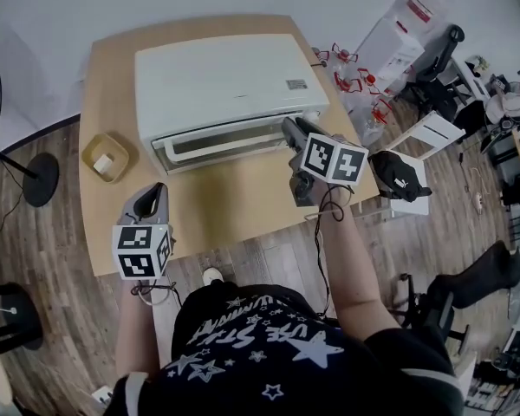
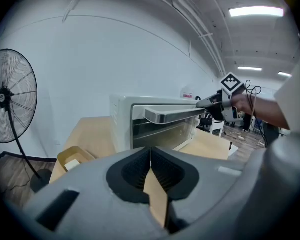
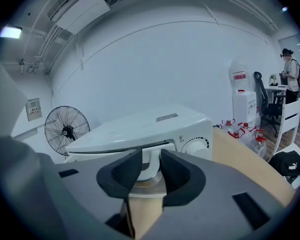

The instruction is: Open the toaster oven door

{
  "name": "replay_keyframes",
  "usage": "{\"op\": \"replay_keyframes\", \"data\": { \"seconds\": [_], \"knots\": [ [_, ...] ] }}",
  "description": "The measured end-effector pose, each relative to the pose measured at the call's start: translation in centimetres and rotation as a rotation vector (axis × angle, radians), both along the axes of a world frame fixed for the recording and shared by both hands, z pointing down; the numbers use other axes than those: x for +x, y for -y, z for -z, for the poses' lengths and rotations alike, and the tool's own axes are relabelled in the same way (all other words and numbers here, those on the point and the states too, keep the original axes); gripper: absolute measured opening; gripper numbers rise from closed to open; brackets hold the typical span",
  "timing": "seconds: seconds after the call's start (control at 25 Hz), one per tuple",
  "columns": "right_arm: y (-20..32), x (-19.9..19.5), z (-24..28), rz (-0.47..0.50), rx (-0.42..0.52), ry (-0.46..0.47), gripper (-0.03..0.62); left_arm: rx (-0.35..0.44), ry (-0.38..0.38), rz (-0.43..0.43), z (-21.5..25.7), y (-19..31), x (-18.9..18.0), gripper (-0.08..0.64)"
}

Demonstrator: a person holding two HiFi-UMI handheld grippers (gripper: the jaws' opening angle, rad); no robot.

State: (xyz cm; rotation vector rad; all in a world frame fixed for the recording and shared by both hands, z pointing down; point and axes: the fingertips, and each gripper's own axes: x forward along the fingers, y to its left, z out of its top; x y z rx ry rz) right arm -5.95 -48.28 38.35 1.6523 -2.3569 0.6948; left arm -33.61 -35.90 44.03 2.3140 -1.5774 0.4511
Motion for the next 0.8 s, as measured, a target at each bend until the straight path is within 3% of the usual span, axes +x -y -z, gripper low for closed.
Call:
{"op": "replay_keyframes", "data": {
  "seconds": [0.32, 0.8],
  "knots": [
    [-2.8, 0.5, -0.7, 0.061, 0.005, -0.079, 0.118, -0.011, 0.016, 0.030, -0.4, -3.3, 2.1, 0.021],
    [-6.2, 1.6, -2.5, 0.127, -0.012, -0.092, 0.104, -0.008, 0.026, 0.115, -0.8, -7.7, 4.0, 0.021]
  ]
}}
